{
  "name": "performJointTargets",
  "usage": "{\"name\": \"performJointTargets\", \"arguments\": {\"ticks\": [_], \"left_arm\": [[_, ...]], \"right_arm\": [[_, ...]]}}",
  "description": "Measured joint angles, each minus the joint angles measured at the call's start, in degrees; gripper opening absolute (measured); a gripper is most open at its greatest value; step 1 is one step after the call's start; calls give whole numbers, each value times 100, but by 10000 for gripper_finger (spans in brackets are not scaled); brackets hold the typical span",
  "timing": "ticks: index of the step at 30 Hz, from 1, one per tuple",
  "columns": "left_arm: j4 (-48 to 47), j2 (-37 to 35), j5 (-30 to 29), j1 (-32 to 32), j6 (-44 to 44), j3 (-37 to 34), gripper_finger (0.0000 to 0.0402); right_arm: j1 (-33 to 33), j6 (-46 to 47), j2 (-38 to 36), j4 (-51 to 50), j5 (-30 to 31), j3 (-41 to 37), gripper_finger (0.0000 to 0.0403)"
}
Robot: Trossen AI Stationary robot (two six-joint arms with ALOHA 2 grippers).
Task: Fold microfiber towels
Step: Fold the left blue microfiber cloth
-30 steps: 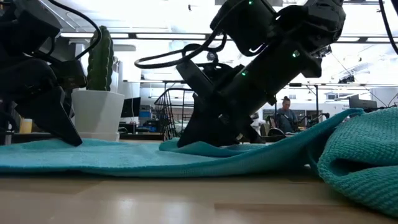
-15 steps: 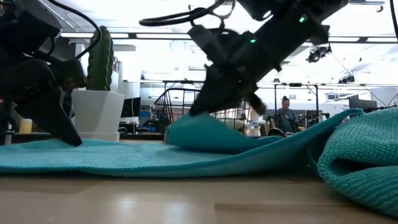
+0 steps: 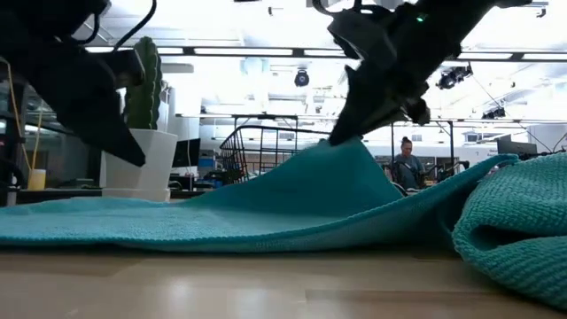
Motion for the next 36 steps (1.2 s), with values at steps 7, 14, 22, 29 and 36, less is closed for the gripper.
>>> {"name": "performJointTargets", "arguments": {"ticks": [7,14,22,29,36], "left_arm": [[-1720,4,-1287,44,-2070,30,186],[-2280,51,-850,306,-2910,26,186],[-2098,611,-603,452,-2823,24,186],[-1806,1106,-556,832,-2621,26,186],[-1264,1213,-389,905,-2182,27,168]], "right_arm": [[88,149,-3,-314,1,-4,0],[88,151,-4,-289,1,-4,0],[88,166,-4,-289,-8,-7,0],[88,166,-4,-289,-19,-9,0],[88,166,-4,-287,-23,-9,0]]}}
